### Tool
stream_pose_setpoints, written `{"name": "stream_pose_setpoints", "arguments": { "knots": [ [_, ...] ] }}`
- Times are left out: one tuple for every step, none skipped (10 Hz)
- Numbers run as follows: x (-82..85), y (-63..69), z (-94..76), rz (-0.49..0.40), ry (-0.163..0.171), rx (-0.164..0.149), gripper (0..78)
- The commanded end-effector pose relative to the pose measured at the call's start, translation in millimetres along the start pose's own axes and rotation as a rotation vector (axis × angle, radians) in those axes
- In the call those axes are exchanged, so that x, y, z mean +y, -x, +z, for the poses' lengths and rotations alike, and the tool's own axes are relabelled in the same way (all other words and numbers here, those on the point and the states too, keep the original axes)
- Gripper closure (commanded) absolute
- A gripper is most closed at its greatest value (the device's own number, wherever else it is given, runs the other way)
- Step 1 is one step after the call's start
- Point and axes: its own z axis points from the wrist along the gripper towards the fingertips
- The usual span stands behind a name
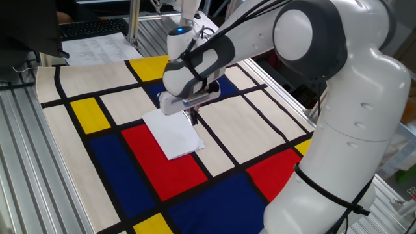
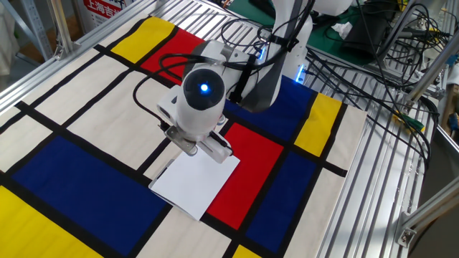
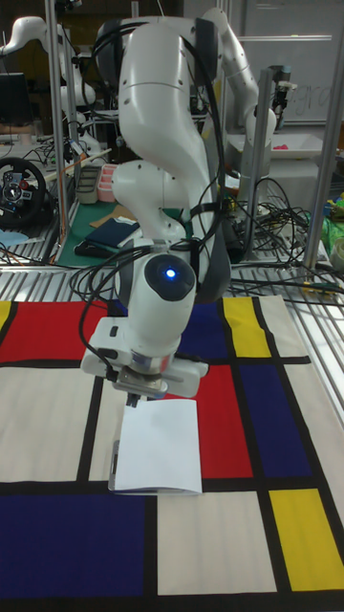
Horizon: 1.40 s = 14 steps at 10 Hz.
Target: Unfold a piece of paper
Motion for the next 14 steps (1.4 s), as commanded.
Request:
{"name": "stream_pose_setpoints", "arguments": {
  "knots": [
    [-2.0, 1.4, 2.9, 0.033, -0.001, -0.003, 77.6],
    [-1.9, 2.0, 5.5, 0.033, -0.005, -0.003, 77.6],
    [-1.7, 1.2, 9.8, 0.035, -0.014, -0.004, 77.6],
    [-2.1, -1.0, 13.4, 0.034, -0.027, -0.006, 77.6],
    [-2.5, -2.3, 14.3, 0.036, -0.027, -0.006, 77.6],
    [-3.1, -5.5, 16.4, 0.034, -0.024, -0.009, 77.6],
    [-3.1, -5.5, 16.4, 0.025, -0.003, -0.02, 77.6],
    [-3.1, -5.5, 16.4, 0.026, 0.021, -0.028, 77.6],
    [-3.1, -5.5, 16.4, 0.018, 0.02, -0.024, 77.6],
    [-3.1, -5.5, 16.4, 0.014, 0.017, -0.022, 77.6],
    [-3.1, -5.5, 16.4, 0.008, 0.017, -0.017, 77.6],
    [-3.1, -5.5, 16.4, 0.013, 0.009, -0.009, 77.6],
    [-3.1, -5.5, 16.4, 0.029, -0.006, -0.003, 77.6],
    [-3.1, -5.5, 16.4, 0.033, -0.016, -0.004, 77.6]
  ]
}}
